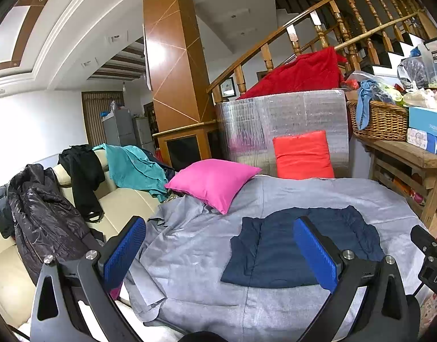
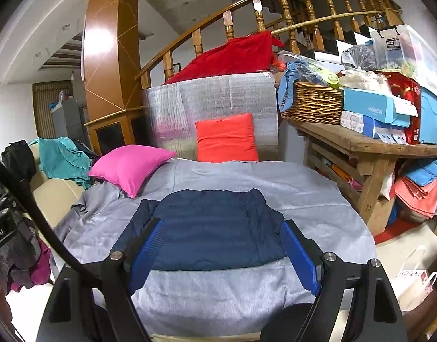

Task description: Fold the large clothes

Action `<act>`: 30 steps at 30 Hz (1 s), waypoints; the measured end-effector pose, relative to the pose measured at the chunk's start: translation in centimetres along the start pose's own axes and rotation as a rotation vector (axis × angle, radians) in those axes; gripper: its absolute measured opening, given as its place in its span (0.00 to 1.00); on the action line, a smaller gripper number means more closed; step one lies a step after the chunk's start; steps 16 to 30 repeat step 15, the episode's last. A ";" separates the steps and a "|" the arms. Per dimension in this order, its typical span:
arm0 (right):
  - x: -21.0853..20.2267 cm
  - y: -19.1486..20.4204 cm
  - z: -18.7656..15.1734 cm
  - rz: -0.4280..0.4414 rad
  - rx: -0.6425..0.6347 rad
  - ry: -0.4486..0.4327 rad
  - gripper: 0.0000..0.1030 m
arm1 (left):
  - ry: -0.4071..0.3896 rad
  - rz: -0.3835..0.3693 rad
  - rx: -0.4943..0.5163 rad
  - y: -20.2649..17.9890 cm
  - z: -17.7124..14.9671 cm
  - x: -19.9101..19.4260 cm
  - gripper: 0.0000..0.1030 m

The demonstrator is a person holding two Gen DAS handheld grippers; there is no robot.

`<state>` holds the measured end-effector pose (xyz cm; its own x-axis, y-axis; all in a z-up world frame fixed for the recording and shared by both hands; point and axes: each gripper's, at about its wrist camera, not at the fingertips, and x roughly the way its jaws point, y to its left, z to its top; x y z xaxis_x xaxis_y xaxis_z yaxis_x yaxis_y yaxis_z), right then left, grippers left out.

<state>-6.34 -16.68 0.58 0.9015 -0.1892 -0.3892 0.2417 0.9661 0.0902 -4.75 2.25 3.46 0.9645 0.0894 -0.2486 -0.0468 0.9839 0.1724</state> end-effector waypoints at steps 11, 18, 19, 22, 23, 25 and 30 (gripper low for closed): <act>5.7 -0.5 2.4 -0.013 0.002 0.041 0.83 | 0.051 -0.045 0.007 -1.0 0.7 5.8 1.00; 10.9 -3.9 4.1 -0.045 0.057 0.080 0.83 | 0.075 -0.073 -0.063 0.1 1.3 11.8 1.00; 10.9 -3.9 4.1 -0.045 0.057 0.080 0.83 | 0.075 -0.073 -0.063 0.1 1.3 11.8 1.00; 10.9 -3.9 4.1 -0.045 0.057 0.080 0.83 | 0.075 -0.073 -0.063 0.1 1.3 11.8 1.00; 10.9 -3.9 4.1 -0.045 0.057 0.080 0.83 | 0.075 -0.073 -0.063 0.1 1.3 11.8 1.00; 10.9 -3.9 4.1 -0.045 0.057 0.080 0.83 | 0.075 -0.073 -0.063 0.1 1.3 11.8 1.00; 10.9 -3.9 4.1 -0.045 0.057 0.080 0.83 | 0.075 -0.073 -0.063 0.1 1.3 11.8 1.00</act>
